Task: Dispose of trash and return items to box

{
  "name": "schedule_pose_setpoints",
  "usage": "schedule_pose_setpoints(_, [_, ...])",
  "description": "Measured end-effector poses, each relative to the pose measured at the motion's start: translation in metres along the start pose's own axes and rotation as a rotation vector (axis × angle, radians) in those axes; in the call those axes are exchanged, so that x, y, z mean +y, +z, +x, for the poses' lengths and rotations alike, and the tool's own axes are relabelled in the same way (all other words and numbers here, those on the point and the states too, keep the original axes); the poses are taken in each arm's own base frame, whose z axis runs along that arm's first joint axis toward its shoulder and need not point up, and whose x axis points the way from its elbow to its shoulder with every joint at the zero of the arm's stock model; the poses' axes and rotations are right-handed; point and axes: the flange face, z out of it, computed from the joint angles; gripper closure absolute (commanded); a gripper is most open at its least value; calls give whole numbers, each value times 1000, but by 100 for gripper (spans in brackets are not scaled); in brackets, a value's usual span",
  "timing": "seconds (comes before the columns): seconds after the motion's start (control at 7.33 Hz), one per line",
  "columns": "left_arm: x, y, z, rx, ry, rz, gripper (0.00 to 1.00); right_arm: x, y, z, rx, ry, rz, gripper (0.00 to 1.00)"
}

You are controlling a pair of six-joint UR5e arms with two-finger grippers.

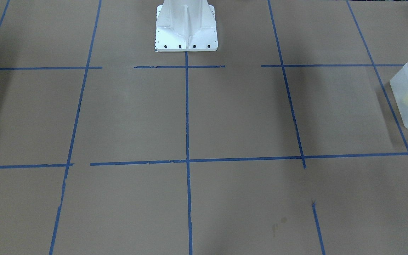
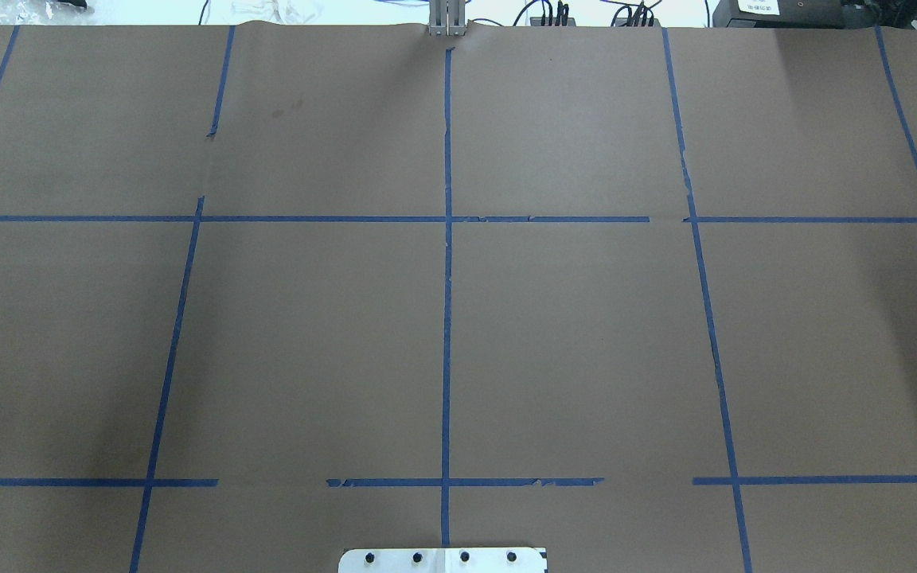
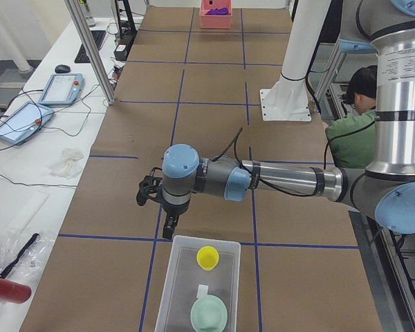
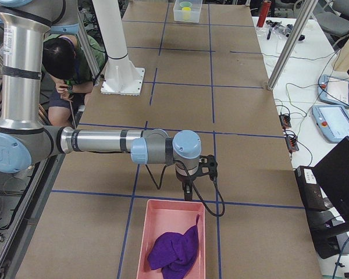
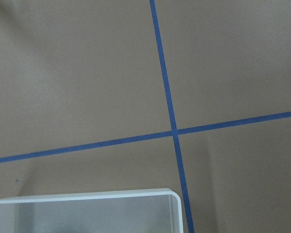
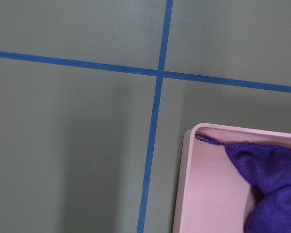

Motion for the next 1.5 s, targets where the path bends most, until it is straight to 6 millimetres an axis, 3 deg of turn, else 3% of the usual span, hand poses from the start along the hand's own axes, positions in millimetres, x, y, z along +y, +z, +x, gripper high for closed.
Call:
schedule_pose_setpoints(0.41, [10,21,-7,10,-28,-54,0,2,8,7,-2,14,-16,0])
schedule_pose_setpoints(1.09, [8,21,-6,14,-66,-96,0,3,9,26,-40,61,-11,0])
schedule_pose_setpoints(1.5, [8,20,-6,16,-65,-95,0,-5,4,23,-73,63,5,0])
